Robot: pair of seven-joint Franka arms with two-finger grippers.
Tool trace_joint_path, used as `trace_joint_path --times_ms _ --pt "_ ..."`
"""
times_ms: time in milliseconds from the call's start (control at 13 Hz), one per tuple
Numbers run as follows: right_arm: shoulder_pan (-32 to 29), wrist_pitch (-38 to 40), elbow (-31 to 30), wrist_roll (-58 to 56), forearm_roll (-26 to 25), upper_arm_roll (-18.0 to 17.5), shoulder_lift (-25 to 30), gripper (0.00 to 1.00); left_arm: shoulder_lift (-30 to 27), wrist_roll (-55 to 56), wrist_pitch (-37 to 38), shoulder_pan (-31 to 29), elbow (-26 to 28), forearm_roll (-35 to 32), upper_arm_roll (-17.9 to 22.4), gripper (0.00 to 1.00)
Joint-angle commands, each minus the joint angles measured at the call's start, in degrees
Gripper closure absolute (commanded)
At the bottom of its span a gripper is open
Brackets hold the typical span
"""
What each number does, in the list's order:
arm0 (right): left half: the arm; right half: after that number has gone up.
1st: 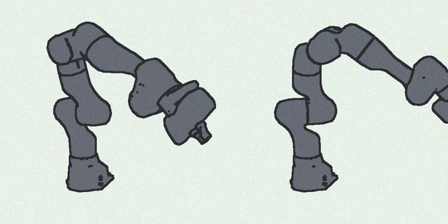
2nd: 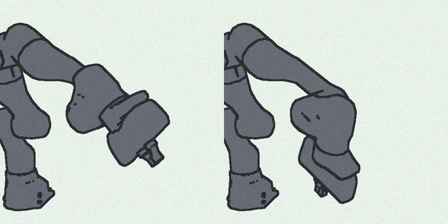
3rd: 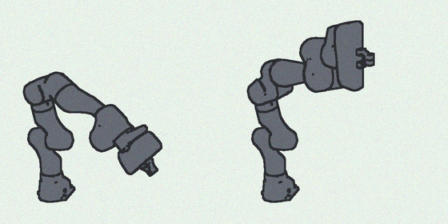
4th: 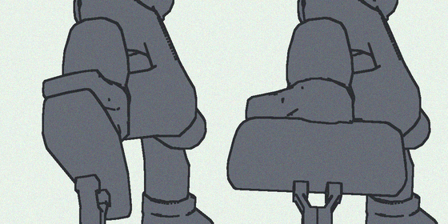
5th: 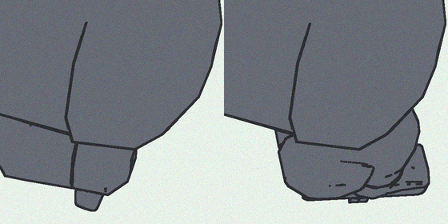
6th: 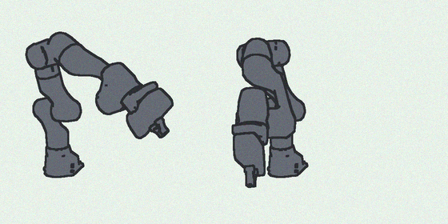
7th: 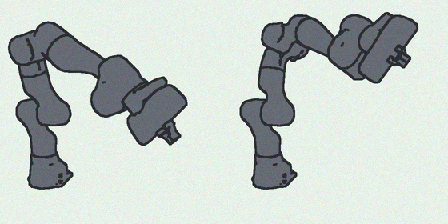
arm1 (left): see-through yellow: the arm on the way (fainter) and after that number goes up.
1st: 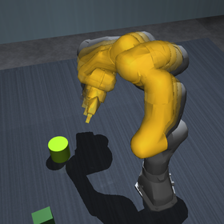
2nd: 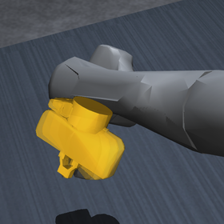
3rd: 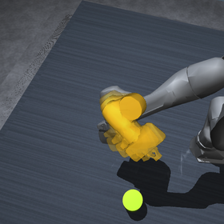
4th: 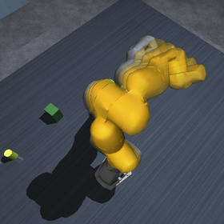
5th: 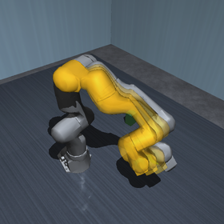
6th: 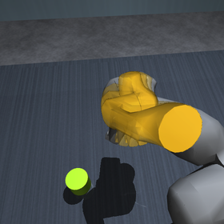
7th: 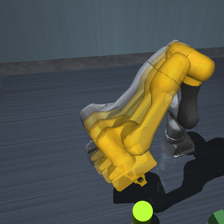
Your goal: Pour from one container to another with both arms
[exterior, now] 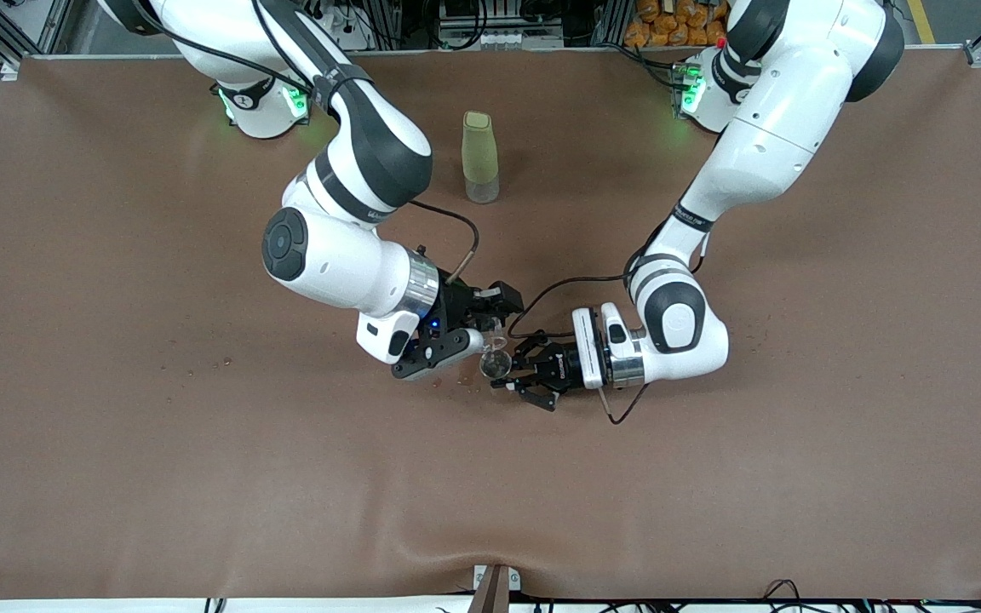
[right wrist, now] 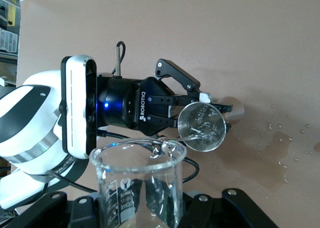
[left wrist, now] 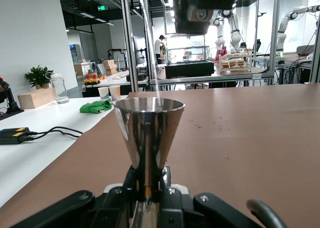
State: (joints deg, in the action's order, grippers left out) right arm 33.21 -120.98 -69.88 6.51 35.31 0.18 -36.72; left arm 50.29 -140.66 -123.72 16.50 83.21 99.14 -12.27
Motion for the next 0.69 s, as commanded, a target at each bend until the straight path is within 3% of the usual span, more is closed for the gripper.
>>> trace_joint_path --times_ms 0,617 --pt "0.81 0.66 1.32 4.12 -2.79 0.43 -0.11 1.0 -0.63 -0.31 0.5 -0.32 0.81 1.93 -0.48 1.0" --pt "0.9 4.88 2.03 6.41 -3.76 0.26 0.06 1.0 -0.63 -0.31 0.5 0.38 0.72 3.51 -0.48 1.0"
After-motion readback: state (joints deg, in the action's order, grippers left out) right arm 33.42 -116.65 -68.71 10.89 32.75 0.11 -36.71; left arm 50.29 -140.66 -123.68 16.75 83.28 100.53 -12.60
